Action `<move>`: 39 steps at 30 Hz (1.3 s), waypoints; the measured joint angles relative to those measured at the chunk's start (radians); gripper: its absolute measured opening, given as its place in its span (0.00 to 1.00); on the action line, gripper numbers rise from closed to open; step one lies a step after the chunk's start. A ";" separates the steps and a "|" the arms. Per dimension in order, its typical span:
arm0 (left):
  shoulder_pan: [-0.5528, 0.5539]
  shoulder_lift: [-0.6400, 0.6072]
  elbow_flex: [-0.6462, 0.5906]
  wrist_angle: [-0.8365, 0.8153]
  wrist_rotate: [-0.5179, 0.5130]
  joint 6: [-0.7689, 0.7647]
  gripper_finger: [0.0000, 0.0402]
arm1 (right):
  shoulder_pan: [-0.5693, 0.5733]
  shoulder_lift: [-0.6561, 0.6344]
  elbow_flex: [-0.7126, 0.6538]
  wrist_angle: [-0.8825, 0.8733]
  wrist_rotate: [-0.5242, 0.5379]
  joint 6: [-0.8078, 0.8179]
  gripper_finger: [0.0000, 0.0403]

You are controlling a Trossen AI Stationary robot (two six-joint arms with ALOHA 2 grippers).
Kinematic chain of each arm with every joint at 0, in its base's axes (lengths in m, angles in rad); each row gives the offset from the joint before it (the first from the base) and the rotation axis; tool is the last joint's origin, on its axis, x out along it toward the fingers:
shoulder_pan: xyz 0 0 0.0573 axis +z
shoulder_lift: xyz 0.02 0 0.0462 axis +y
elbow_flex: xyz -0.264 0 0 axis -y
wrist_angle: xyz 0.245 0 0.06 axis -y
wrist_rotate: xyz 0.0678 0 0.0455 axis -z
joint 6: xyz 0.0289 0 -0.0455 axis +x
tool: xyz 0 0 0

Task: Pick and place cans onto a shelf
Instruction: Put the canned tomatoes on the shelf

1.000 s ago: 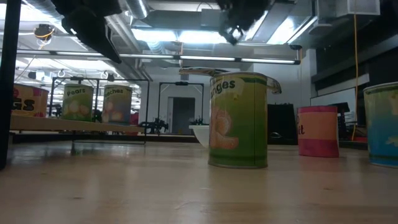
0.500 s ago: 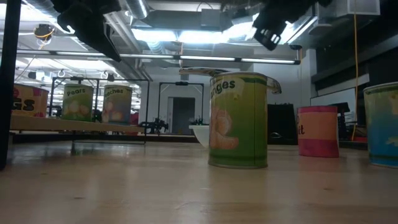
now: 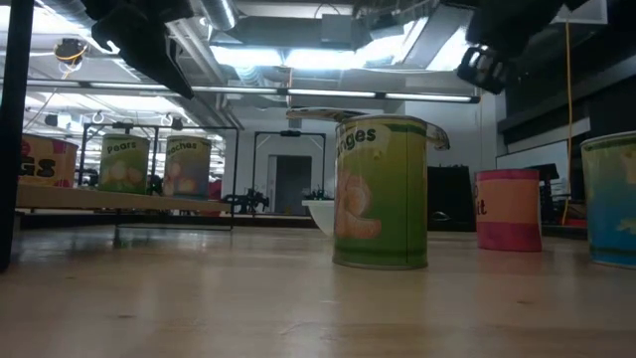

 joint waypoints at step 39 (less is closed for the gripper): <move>0.000 0.000 0.000 0.000 -0.001 -0.054 0.17 | 0.054 0.004 0.001 -0.009 0.060 0.051 0.26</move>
